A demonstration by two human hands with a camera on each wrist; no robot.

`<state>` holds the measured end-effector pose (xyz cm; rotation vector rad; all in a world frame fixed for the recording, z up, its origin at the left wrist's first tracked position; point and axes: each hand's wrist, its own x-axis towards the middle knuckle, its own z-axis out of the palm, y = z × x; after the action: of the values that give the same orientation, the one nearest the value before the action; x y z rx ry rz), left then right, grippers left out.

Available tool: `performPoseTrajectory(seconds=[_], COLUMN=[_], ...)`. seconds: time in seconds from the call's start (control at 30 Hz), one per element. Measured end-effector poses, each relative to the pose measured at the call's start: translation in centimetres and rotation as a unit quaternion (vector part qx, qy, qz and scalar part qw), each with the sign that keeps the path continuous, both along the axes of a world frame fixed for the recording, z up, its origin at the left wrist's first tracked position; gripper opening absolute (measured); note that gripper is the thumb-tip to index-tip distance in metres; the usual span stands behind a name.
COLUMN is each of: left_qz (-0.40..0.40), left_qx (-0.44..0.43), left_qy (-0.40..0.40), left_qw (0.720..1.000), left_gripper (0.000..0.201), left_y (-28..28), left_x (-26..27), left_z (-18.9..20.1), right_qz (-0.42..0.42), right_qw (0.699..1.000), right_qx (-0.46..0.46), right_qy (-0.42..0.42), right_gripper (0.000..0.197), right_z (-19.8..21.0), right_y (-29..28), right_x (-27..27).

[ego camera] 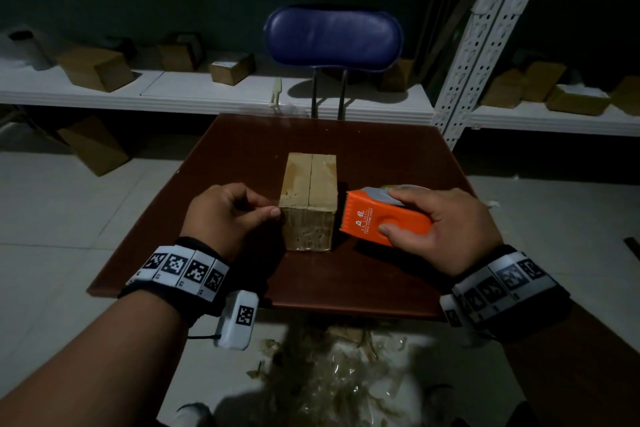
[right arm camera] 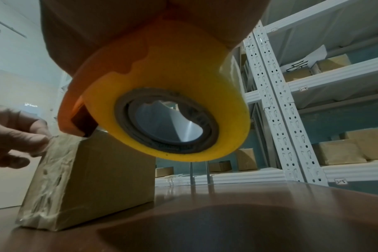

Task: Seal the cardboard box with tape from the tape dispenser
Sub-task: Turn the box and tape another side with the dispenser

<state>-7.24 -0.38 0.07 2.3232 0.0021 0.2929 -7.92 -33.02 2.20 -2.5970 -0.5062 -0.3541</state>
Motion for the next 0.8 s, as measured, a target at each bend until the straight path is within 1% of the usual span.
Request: performPoseTrajectory(seconds=[0.1, 0.17, 0.27, 0.33, 0.4, 0.43, 0.5, 0.53, 0.6, 0.67, 0.7, 0.8], left_qz=[0.012, 0.011, 0.037, 0.075, 0.082, 0.069, 0.018, -0.013, -0.073, -0.115, -0.125, -0.135], left_qx=[0.055, 0.074, 0.045, 0.024, -0.001, -0.015, -0.020, -0.010, 0.021, 0.049, 0.054, 0.042], left_qy=[-0.022, -0.026, 0.007, 0.037, 0.025, 0.004, -0.048, -0.072, -0.103, -0.103, -0.092, -0.062], left_qw=[0.998, 0.997, 0.998, 0.996, 0.996, 0.998, 0.998, 0.997, 0.992, 0.987, 0.986, 0.988], left_gripper=[0.019, 0.018, 0.021, 0.030, 0.044, 0.054, 0.074, 0.082, 0.090, 0.092, 0.089, 0.068], left_y=[0.2, 0.0, 0.0, 0.2, 0.4, 0.5, 0.2, 0.0, -0.7, -1.5, -2.0, -2.8], left_x=[-0.2, -0.3, -0.2, 0.0, 0.2, 0.2, 0.2, 0.3, 0.5, 0.9, 1.1, 1.8], left_z=[0.0, 0.1, -0.1, -0.3, -0.3, -0.3, 0.3, 0.6, 1.2, 1.5, 1.5, 0.7], right_qz=[-0.003, -0.005, -0.010, -0.016, -0.018, -0.018, -0.022, -0.026, -0.031, -0.029, -0.026, -0.025], right_qw=[1.000, 1.000, 1.000, 0.999, 0.999, 0.999, 0.999, 0.999, 0.998, 0.999, 0.999, 0.999], right_qx=[-0.005, -0.004, 0.000, -0.007, -0.008, -0.005, -0.004, -0.005, -0.013, -0.021, -0.022, -0.024], right_qy=[-0.004, -0.011, -0.023, -0.036, -0.037, -0.038, -0.043, -0.046, -0.048, -0.038, -0.031, -0.019], right_gripper=[0.064, 0.063, 0.059, 0.059, 0.063, 0.063, 0.062, 0.061, 0.059, 0.060, 0.061, 0.062], right_z=[-0.1, -0.1, 0.2, 0.2, 0.2, 0.1, 0.0, 0.0, 0.1, 0.1, 0.2, 0.3], right_y=[0.0, 0.1, 0.5, 0.6, 0.6, 0.5, 0.3, 0.3, 0.3, 0.2, 0.2, 0.1], right_x=[0.0, -0.1, -0.6, -0.7, -0.6, -0.5, -0.4, -0.4, -0.4, -0.4, -0.4, -0.4])
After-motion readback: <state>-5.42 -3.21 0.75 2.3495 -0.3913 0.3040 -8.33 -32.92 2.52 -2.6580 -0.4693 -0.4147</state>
